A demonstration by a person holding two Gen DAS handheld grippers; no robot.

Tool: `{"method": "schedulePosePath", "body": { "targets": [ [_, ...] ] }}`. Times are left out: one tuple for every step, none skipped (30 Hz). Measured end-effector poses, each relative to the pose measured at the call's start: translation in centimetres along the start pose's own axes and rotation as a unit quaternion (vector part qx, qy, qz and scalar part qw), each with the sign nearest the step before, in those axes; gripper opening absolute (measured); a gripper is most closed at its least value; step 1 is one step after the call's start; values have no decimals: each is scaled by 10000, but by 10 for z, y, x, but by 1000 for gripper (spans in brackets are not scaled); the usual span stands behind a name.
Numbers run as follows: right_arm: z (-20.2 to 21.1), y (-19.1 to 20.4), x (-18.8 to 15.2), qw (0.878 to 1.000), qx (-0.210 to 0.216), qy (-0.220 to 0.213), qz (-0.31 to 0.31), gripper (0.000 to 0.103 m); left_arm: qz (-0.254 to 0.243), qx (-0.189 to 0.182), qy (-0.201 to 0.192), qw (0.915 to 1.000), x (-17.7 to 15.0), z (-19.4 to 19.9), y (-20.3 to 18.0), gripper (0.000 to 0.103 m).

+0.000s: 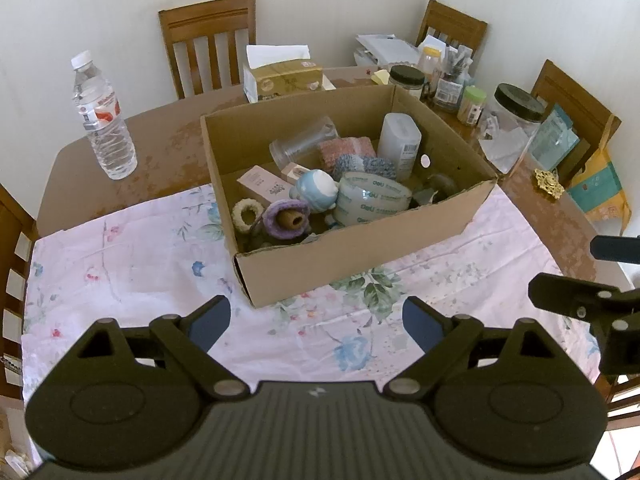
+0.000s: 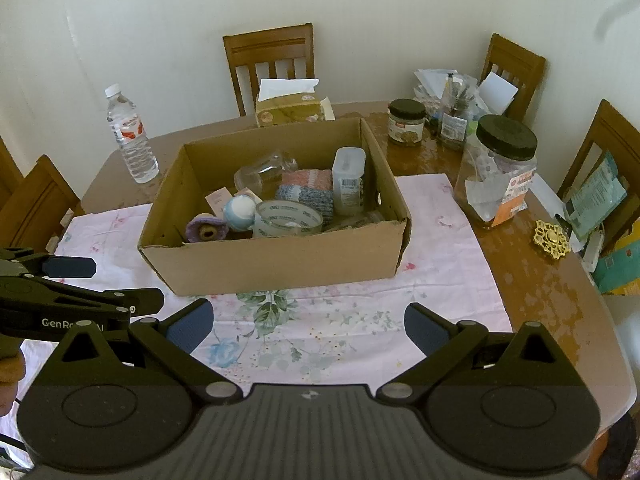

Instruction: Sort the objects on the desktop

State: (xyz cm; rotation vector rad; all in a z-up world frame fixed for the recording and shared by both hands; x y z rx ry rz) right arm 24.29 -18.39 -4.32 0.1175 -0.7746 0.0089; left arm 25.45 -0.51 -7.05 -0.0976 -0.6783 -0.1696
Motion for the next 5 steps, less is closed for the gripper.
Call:
{"method": "schedulePosePath", "body": {
  "targets": [
    [0, -1, 0, 10000, 1, 1, 4, 103, 4, 8, 7, 10000, 0, 0, 0, 93],
    [0, 0, 0, 10000, 7, 2, 4, 103, 2, 6, 20, 10000, -1, 1, 0, 93],
    [0, -1, 0, 10000, 15, 1, -2, 103, 5, 11, 26, 10000, -1, 1, 0, 93],
    [1, -1, 0, 10000, 23, -3, -4, 103, 10, 21, 26, 10000, -1, 1, 0, 93],
    [1, -1, 1, 10000, 26, -5, 0, 103, 9, 23, 29, 10000, -2, 2, 0, 93]
  ]
}}
Point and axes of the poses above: each gripper's, at about its wrist camera, not at the fingertips, and z roughly against the way its jaws point, y to its left, x to its top, the point moved 9 cm from there along -z, roughly the way its jaws point, and after that the axes turned 4 degrees about -y, right-handed, at the moved point
